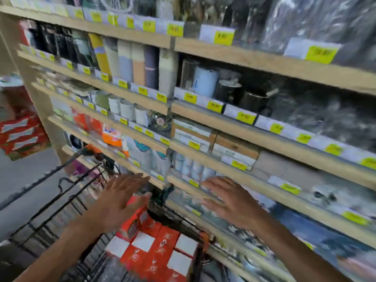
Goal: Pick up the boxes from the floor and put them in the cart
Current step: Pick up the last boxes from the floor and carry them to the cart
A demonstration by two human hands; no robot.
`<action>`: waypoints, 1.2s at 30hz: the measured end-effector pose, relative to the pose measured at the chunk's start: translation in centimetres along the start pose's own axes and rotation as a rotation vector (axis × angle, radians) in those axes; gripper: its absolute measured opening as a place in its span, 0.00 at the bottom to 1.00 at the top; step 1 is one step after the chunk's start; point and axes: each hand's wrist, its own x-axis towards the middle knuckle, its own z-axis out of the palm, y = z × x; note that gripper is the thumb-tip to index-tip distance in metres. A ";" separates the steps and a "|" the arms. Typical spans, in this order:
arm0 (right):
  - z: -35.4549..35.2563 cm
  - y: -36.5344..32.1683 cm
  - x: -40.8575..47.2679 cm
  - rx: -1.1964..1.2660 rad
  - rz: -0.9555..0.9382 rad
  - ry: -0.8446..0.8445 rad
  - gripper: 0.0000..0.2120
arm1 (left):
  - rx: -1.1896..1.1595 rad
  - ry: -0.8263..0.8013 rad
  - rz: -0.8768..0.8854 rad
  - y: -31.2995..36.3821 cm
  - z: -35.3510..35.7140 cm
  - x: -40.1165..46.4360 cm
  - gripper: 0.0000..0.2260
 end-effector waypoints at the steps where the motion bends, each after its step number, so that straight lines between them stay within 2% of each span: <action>1: -0.2 1.0 -2.4 0.001 0.050 0.016 0.34 | -0.022 -0.026 0.059 1.7 0.7 0.7 0.26; 6: -2.7 4.6 -13.9 0.002 0.251 0.137 0.30 | -0.040 -0.079 0.345 11.6 3.7 4.0 0.28; 12: -4.2 8.4 -28.4 0.034 0.446 0.252 0.34 | -0.034 -0.172 0.572 25.4 8.1 4.5 0.30; 19: -5.3 12.9 -49.4 0.025 0.707 0.340 0.34 | -0.071 -0.436 0.753 45.9 16.1 1.3 0.40; 23: -5.1 14.9 -60.5 -0.024 0.870 0.369 0.34 | -0.112 -0.493 0.894 56.3 20.6 -1.6 0.39; 28: -4.3 15.6 -71.0 -0.001 1.044 0.441 0.33 | -0.093 -0.489 1.099 66.6 25.1 -4.5 0.35; 33: -3.3 14.7 -79.6 -0.022 1.264 0.515 0.34 | -0.153 -0.555 1.301 76.0 30.3 -7.1 0.32; 36: -2.9 13.8 -82.8 -0.009 1.394 0.531 0.34 | -0.212 -0.629 1.407 81.3 33.2 -8.4 0.34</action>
